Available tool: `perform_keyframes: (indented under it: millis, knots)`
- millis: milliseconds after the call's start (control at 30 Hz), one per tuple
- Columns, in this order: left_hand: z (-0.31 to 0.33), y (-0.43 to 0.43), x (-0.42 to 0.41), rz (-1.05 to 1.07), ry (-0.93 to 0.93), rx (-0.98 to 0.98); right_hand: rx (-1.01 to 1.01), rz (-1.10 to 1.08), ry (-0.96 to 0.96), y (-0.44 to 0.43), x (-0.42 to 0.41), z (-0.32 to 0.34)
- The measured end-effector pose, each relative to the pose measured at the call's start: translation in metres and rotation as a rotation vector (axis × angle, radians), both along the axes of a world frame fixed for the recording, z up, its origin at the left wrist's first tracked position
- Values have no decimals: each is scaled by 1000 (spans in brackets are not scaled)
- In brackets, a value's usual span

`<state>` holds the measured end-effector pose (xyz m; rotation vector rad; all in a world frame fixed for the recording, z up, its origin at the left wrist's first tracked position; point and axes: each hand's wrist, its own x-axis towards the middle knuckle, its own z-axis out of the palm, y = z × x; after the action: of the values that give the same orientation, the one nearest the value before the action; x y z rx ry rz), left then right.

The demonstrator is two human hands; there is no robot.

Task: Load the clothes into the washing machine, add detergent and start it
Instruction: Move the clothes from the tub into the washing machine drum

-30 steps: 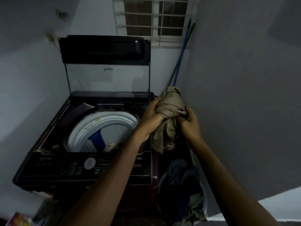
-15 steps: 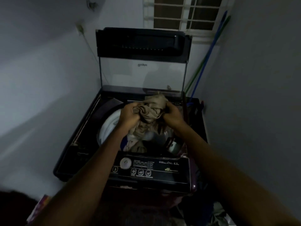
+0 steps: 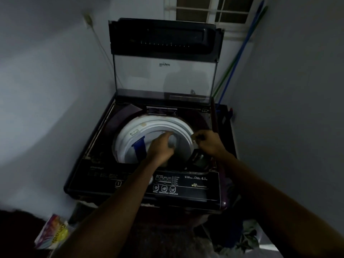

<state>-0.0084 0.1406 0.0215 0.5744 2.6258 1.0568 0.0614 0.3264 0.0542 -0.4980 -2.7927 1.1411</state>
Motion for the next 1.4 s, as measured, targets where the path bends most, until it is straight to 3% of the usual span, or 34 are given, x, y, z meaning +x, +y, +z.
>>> perform_keyframes:
  millis: [233, 533, 767, 1067, 1233, 1400]
  knots:
    - [12, 65, 72, -201, 125, 114, -61, -232, 192, 41, 69, 0]
    - [-9, 145, 155, -491, 302, 9, -68, -370, 121, 107, 176, -25]
    - [-40, 182, 212, -555, 165, -73, -140, -423, 79, 140, 235, -49]
    - [-108, 210, 261, -414, -98, -169, -127, -400, -66, 165, 278, -106]
    - [-171, 213, 271, -353, -153, -235, -189, -424, -164, 173, 290, -172]
    - [-277, 218, 274, -269, -236, -307, -238, -458, -236, 182, 305, -279]
